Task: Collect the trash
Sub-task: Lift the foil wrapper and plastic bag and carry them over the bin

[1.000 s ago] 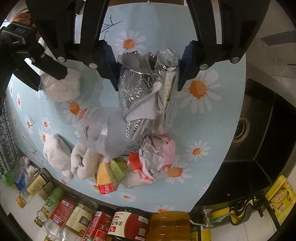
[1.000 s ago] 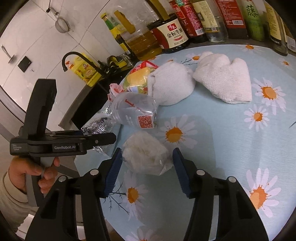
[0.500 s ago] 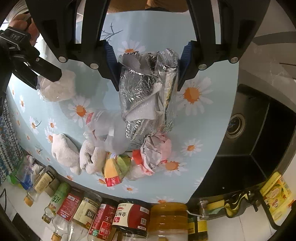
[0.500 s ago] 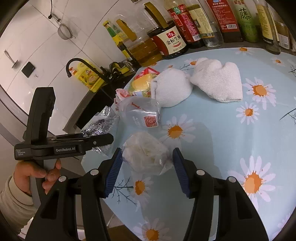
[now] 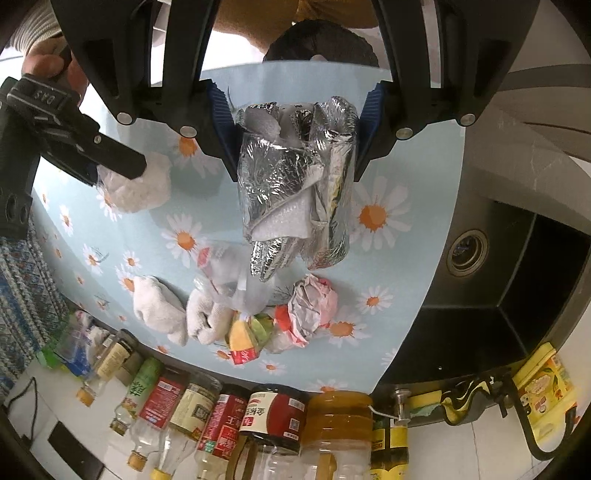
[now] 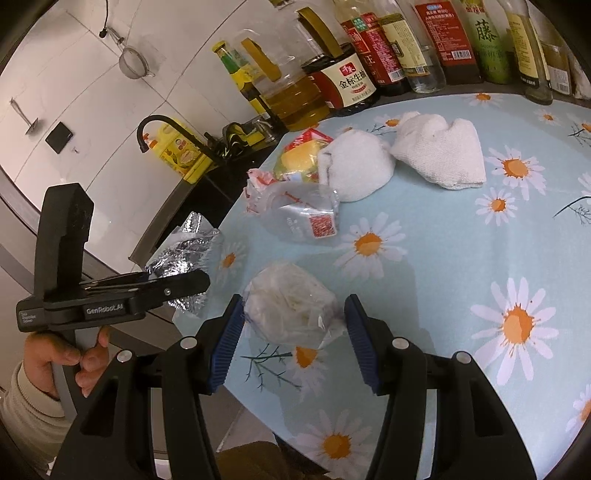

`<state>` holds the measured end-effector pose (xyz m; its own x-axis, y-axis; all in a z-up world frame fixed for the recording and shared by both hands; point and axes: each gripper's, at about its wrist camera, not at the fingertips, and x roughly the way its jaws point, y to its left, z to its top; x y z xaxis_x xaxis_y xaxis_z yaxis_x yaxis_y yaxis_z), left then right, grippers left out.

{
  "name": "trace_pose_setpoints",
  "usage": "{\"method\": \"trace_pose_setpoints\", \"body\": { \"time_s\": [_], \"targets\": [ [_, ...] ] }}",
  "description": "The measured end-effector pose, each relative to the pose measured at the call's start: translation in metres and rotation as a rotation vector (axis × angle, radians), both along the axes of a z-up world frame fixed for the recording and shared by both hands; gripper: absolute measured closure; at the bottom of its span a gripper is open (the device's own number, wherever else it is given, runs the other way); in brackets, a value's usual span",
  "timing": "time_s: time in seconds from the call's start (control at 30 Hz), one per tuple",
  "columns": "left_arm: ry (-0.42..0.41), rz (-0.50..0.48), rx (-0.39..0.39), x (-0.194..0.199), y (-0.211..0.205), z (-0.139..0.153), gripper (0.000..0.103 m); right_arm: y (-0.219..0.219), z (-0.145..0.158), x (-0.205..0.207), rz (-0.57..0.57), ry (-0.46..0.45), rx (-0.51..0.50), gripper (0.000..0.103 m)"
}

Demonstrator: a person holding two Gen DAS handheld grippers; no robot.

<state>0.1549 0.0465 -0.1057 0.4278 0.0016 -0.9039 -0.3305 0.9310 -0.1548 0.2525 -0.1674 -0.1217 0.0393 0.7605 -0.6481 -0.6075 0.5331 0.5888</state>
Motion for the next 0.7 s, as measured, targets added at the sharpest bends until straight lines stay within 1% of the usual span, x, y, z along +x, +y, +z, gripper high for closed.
{"method": "trace_pose_setpoints", "body": {
  "time_s": [0.2, 0.33, 0.53, 0.7],
  "targets": [
    [-0.025, -0.038, -0.029, -0.020, -0.001, 0.003, 0.048, -0.002, 0.004, -0.019, -0.034, -0.013, -0.017, 0.047],
    [-0.055, -0.096, -0.038, -0.034, -0.005, 0.007, 0.048, -0.004, 0.009, -0.035, -0.068, -0.027, -0.033, 0.047],
    [-0.104, -0.187, -0.072, -0.057, -0.011, 0.016, 0.048, -0.010, 0.027, -0.064, -0.143, -0.043, -0.054, 0.047],
    [-0.133, -0.253, -0.094, -0.074, -0.013, 0.020, 0.048, -0.012, 0.034, -0.088, -0.195, -0.050, -0.079, 0.047]
  ]
}}
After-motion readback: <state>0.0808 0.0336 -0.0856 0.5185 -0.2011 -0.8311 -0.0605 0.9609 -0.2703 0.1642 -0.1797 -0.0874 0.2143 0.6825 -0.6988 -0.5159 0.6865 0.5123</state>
